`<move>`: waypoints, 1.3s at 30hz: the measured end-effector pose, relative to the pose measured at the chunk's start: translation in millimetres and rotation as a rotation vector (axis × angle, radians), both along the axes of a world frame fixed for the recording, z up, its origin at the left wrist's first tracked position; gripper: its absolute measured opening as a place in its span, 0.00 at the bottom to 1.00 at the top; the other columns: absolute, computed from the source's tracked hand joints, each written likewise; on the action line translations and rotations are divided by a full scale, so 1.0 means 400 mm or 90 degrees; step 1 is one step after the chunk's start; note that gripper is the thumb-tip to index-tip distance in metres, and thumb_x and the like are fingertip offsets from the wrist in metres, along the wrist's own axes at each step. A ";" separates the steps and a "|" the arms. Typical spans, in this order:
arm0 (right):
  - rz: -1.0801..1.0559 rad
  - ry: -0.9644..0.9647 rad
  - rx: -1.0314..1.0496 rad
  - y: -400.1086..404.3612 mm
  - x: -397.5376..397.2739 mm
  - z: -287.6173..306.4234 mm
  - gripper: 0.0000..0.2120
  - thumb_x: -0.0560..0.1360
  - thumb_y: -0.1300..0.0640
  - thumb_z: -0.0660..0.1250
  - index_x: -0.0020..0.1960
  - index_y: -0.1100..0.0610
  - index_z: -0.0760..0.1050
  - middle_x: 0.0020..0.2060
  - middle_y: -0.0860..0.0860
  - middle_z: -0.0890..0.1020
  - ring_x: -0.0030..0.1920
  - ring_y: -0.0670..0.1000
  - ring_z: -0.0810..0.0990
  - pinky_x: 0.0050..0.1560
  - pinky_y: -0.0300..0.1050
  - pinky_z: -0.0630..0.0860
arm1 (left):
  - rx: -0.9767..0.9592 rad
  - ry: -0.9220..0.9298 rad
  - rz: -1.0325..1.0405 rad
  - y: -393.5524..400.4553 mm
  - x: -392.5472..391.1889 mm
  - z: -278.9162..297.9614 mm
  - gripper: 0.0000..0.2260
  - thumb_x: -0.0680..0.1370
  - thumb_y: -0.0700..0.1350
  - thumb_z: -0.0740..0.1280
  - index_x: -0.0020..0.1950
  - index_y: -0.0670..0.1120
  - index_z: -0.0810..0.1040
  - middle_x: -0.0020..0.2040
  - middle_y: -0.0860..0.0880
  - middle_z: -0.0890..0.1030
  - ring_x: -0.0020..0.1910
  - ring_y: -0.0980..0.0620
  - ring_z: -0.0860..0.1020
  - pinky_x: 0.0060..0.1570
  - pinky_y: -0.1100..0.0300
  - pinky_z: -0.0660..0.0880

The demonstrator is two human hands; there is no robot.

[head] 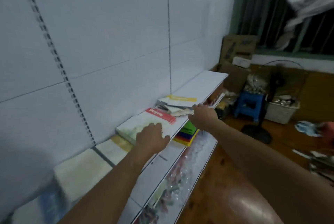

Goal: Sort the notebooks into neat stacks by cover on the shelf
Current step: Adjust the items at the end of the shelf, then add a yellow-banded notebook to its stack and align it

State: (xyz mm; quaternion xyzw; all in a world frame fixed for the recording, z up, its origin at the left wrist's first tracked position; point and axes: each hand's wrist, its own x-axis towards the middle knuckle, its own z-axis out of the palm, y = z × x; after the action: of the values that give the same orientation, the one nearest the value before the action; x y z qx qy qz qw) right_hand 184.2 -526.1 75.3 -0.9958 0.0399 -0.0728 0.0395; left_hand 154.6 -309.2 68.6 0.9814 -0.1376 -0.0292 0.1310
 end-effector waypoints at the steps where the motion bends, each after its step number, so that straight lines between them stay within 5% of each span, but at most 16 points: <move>1: -0.036 -0.004 -0.003 -0.093 -0.011 0.010 0.22 0.78 0.44 0.54 0.64 0.57 0.69 0.61 0.57 0.74 0.61 0.59 0.74 0.59 0.54 0.71 | -0.004 -0.012 -0.029 -0.078 0.014 0.016 0.26 0.76 0.60 0.61 0.70 0.49 0.66 0.68 0.46 0.71 0.66 0.45 0.71 0.62 0.48 0.71; 7: -0.211 -0.013 0.029 -0.513 -0.108 0.025 0.24 0.79 0.42 0.53 0.70 0.53 0.64 0.66 0.55 0.71 0.65 0.58 0.70 0.65 0.58 0.65 | 0.002 -0.039 -0.189 -0.504 0.070 0.030 0.24 0.74 0.65 0.58 0.62 0.51 0.71 0.59 0.45 0.74 0.61 0.41 0.74 0.55 0.49 0.74; 11: -0.276 0.013 0.012 -0.701 -0.148 0.023 0.26 0.79 0.41 0.53 0.70 0.55 0.64 0.65 0.56 0.71 0.64 0.58 0.71 0.63 0.56 0.68 | -0.009 -0.003 -0.243 -0.715 0.088 -0.007 0.30 0.76 0.63 0.59 0.72 0.47 0.65 0.68 0.43 0.70 0.64 0.42 0.71 0.58 0.47 0.73; 15: -0.305 0.023 0.044 -0.844 -0.132 0.003 0.25 0.78 0.41 0.53 0.69 0.55 0.65 0.63 0.56 0.72 0.63 0.58 0.72 0.62 0.56 0.68 | 0.014 0.000 -0.283 -0.869 0.131 -0.040 0.29 0.76 0.64 0.58 0.71 0.47 0.65 0.67 0.44 0.71 0.64 0.42 0.71 0.59 0.44 0.73; 29: -0.354 0.058 0.014 -1.157 0.206 -0.020 0.26 0.78 0.41 0.53 0.70 0.54 0.64 0.66 0.55 0.70 0.66 0.58 0.70 0.65 0.58 0.65 | 0.007 0.021 -0.325 -1.211 0.525 -0.089 0.27 0.77 0.62 0.59 0.70 0.47 0.66 0.65 0.44 0.72 0.64 0.43 0.71 0.60 0.44 0.72; 39: -0.315 0.051 0.069 -1.321 0.519 -0.074 0.24 0.79 0.42 0.54 0.68 0.56 0.66 0.62 0.56 0.73 0.62 0.58 0.72 0.61 0.55 0.69 | 0.025 0.037 -0.235 -1.350 0.790 -0.166 0.22 0.77 0.59 0.58 0.65 0.46 0.70 0.60 0.44 0.75 0.58 0.44 0.74 0.55 0.46 0.74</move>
State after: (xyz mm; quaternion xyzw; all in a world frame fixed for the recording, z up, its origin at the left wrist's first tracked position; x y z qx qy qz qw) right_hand 391.9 -1054.6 45.5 -0.9541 0.2879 -0.0389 0.0721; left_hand 470.7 -849.3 2.4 0.9407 -0.3105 -0.0841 0.1080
